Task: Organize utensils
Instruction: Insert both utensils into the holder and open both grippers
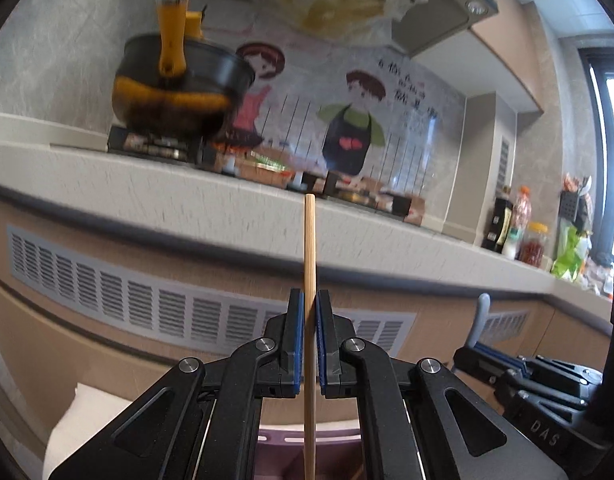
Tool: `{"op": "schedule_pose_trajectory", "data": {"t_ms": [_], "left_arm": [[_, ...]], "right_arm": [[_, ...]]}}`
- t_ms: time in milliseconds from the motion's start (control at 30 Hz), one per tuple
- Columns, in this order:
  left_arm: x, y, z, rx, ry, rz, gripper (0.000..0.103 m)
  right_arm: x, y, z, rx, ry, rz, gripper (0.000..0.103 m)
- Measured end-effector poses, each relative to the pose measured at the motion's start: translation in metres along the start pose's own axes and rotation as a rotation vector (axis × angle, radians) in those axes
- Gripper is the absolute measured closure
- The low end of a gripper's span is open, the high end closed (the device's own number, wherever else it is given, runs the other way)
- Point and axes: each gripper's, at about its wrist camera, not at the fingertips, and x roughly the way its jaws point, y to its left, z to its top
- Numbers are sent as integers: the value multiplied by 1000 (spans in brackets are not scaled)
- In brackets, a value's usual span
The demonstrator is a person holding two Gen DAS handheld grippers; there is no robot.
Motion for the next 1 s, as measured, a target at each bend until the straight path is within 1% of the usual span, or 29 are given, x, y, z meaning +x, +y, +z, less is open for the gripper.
{"op": "schedule_pose_trajectory", "data": {"t_ms": [167, 400, 567, 667, 700, 733, 767, 800, 833, 867, 900, 933, 967, 1000], "left_arm": [[21, 8, -25, -8, 11, 10, 97], [41, 16, -57, -3, 55, 46, 97], [50, 21, -74, -13, 89, 46, 97], [53, 26, -86, -34, 140, 36, 94], [53, 28, -89, -41, 166, 36, 91], [53, 30, -90, -46, 191, 33, 88], [51, 32, -91, -51, 211, 30, 82], [46, 33, -92, -55, 223, 30, 77], [37, 35, -92, -53, 232, 40, 75], [30, 36, -93, -49, 238, 50, 70], [19, 37, -92, -46, 244, 62, 62], [9, 39, -92, -43, 254, 76, 57], [2, 38, -92, -35, 268, 85, 47], [-6, 36, -93, -19, 291, 89, 43]], "right_arm": [[29, 0, -18, 3, 56, 3, 93], [56, 4, -43, 8, 123, 13, 93], [66, 7, -64, 10, 183, 30, 93], [67, 8, -76, 1, 236, 60, 91], [66, 7, -80, 3, 256, 71, 84], [63, 7, -83, 2, 265, 72, 74], [58, 6, -86, -2, 264, 64, 70], [53, 6, -87, -7, 258, 52, 63], [45, 6, -89, -16, 247, 32, 56], [37, 5, -91, -23, 236, 18, 52], [31, 5, -93, -26, 232, 13, 45], [23, 4, -96, -27, 231, 11, 39], [17, 4, -99, -28, 233, 9, 37], [10, 5, -102, -32, 237, 7, 32]]}}
